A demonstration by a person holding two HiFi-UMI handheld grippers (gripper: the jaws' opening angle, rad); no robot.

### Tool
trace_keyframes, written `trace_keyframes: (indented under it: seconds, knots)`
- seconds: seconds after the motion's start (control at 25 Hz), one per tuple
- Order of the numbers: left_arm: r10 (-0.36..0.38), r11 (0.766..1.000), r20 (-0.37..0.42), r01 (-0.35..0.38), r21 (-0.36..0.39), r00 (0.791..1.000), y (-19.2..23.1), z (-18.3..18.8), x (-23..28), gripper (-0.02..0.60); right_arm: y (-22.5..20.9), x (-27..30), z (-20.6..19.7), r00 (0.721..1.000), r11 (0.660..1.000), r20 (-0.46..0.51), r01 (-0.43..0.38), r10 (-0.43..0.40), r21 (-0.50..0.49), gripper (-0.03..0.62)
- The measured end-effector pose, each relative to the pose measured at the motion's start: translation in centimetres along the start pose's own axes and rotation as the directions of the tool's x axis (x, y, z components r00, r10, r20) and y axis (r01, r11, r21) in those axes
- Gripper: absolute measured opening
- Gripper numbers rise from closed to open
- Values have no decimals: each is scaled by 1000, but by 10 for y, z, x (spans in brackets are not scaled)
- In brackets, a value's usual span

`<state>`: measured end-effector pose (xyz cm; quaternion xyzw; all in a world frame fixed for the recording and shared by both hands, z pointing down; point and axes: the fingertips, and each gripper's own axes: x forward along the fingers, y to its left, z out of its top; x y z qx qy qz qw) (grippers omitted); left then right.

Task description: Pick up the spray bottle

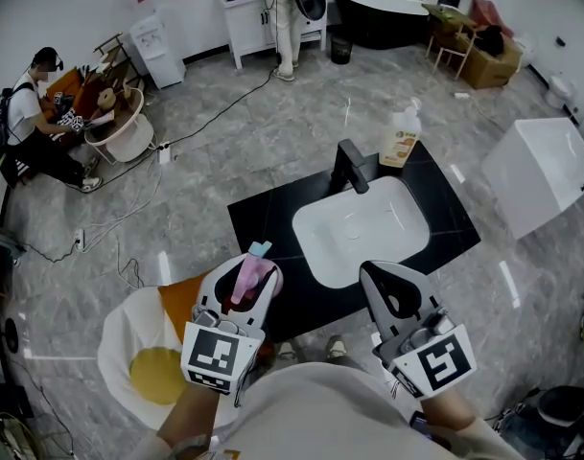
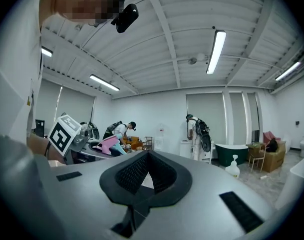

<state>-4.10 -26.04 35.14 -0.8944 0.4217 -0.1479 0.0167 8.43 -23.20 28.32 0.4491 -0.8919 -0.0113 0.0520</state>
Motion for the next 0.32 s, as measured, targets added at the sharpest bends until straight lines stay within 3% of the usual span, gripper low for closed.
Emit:
trace_keyframes:
  seconds: [0.2,0.32]
  knots:
    - [-8,998,-16,7,-61,1000,3,-5,1,166,3,1,8,1000,1000,15,2,-2,-10,28]
    - [-8,998,-23,7,-61,1000,4,-5,1,166,6,3,11,1000,1000,22,-7,7,-4,28]
